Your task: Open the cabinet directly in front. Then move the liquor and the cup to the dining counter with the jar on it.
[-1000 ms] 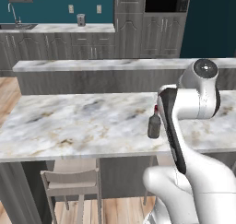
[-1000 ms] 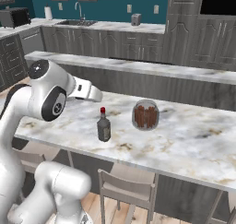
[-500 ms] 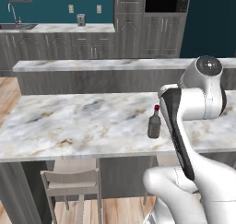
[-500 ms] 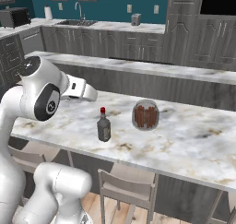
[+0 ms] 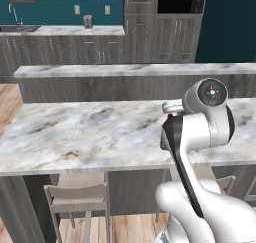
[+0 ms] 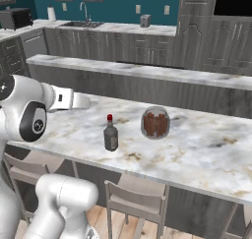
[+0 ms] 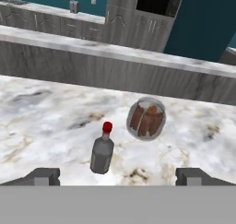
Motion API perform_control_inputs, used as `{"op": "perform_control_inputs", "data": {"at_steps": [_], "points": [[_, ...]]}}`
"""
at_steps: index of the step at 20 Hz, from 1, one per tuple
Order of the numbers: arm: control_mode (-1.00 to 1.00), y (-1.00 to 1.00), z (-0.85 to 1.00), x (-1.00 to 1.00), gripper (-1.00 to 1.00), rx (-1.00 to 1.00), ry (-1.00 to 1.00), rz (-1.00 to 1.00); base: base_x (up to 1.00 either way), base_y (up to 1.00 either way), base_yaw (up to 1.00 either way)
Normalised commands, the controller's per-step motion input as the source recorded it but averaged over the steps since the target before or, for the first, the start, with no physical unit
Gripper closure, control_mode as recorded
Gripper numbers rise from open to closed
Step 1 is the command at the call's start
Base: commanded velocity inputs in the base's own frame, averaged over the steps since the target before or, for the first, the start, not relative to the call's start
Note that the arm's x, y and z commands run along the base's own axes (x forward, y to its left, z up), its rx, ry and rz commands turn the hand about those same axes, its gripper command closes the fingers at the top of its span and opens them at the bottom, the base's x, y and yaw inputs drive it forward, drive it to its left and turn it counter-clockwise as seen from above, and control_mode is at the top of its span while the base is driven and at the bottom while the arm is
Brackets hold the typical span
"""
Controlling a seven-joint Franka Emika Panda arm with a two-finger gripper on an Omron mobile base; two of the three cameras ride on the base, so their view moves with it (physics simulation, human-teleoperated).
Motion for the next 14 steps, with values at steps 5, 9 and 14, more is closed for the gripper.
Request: {"op": "perform_control_inputs", "data": {"at_steps": [5, 9, 14], "points": [[-1.0, 0.01, 0.0, -0.05, -1.0, 0.0, 0.0, 0.0, 0.0, 0.0, 0.0], [-1.0, 0.21, 0.0, -0.45, -1.0, -0.02, -0.11, 0.01, 0.0, 0.0, 0.0], [-1.0, 0.62, 0.01, -0.14, -1.0, -0.07, -0.02, 0.04, 0.0, 0.0, 0.0]]}}
